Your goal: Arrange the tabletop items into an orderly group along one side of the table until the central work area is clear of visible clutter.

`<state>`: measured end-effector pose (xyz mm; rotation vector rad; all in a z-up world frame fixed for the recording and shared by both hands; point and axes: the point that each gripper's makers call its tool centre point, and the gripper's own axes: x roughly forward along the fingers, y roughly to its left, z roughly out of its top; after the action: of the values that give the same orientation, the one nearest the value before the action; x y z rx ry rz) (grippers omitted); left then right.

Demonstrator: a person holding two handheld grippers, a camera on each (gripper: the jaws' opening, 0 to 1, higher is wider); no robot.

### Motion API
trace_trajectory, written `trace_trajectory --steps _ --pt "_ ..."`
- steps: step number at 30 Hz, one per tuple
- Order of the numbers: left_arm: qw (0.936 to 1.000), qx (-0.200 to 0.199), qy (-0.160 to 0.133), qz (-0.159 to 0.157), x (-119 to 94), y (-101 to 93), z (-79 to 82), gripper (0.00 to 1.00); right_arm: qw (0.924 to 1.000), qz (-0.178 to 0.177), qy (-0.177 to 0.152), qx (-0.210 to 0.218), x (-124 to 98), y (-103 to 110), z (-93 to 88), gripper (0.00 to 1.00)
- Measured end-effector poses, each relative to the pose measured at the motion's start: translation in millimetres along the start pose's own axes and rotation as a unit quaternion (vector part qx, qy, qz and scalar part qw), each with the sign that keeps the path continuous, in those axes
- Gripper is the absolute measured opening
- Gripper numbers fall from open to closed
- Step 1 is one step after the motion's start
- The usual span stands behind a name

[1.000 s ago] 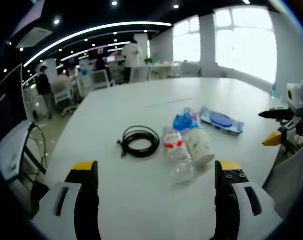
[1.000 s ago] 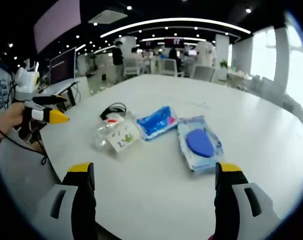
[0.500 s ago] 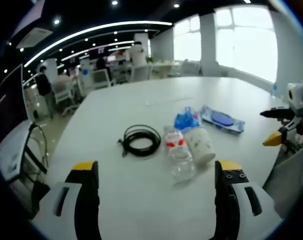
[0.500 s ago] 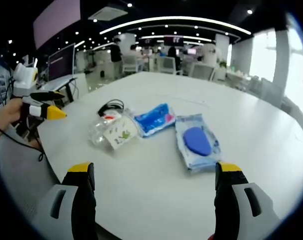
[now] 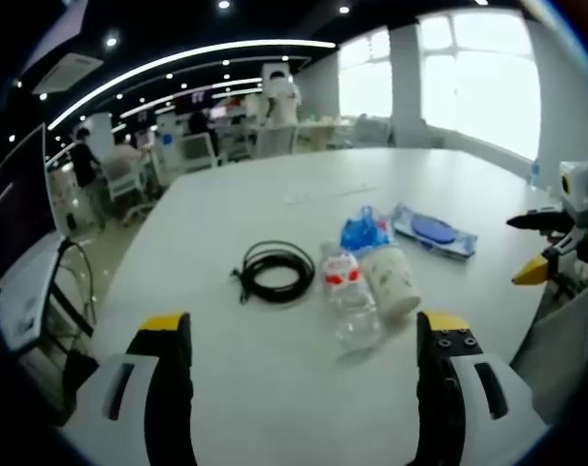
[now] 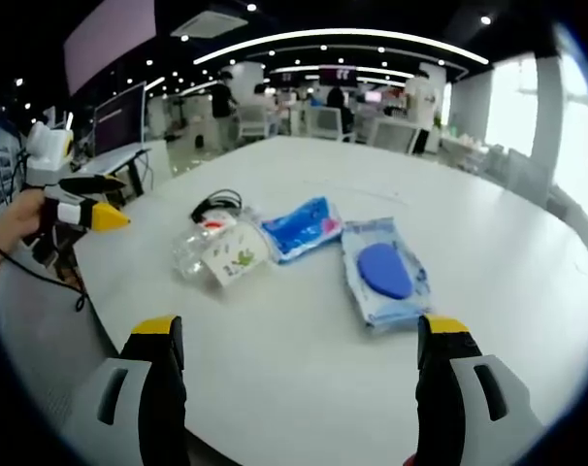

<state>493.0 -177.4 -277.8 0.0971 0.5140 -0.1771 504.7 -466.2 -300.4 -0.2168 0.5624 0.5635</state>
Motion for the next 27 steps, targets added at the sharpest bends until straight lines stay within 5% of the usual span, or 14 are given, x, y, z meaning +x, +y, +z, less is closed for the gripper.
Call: trace_trajectory --steps 27 --pt "1.0 0.0 0.003 0.002 -0.9 0.9 -0.9 0.93 0.9999 0.0 0.0 0.012 -1.2 -1.8 -0.9 1.0"
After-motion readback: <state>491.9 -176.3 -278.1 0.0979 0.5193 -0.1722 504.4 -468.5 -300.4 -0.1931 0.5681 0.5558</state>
